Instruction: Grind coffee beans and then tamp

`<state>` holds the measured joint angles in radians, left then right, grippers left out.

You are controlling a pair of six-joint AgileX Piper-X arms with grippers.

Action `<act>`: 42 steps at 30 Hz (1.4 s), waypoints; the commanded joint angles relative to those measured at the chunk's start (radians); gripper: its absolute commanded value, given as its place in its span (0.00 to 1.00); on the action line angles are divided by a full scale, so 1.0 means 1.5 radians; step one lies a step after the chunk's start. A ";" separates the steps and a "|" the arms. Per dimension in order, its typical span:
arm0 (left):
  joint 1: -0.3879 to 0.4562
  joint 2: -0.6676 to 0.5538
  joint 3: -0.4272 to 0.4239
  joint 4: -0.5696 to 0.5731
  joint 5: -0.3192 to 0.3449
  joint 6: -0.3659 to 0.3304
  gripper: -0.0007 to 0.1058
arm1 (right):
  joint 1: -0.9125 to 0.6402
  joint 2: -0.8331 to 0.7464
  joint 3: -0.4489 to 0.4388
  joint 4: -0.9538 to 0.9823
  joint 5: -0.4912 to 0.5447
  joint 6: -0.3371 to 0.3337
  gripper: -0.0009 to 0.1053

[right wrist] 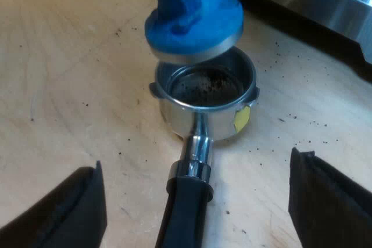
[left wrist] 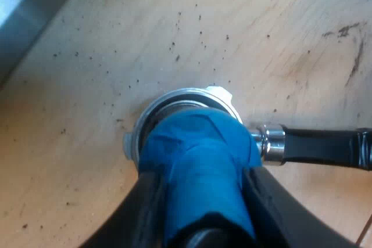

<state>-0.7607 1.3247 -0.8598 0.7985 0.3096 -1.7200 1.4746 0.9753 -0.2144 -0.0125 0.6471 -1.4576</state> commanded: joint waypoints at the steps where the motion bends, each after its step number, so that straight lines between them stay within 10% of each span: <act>1: -0.003 0.010 -0.005 -0.011 0.006 0.000 0.01 | -0.003 -0.004 -0.002 -0.010 0.000 -0.003 0.64; 21: -0.003 0.113 -0.005 -0.033 0.026 0.003 0.01 | -0.003 -0.004 -0.002 -0.010 0.000 -0.003 0.64; 33: -0.003 -0.029 -0.008 -0.007 0.025 0.012 0.01 | -0.003 -0.004 -0.010 -0.024 0.000 -0.003 0.64; 42: -0.003 -0.085 -0.008 0.069 -0.073 0.012 0.01 | -0.003 -0.002 -0.062 -0.024 -0.036 -0.024 0.64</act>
<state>-0.7607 1.2039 -0.8668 0.8936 0.2209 -1.7052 1.4746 0.9753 -0.2948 -0.0397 0.6051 -1.4794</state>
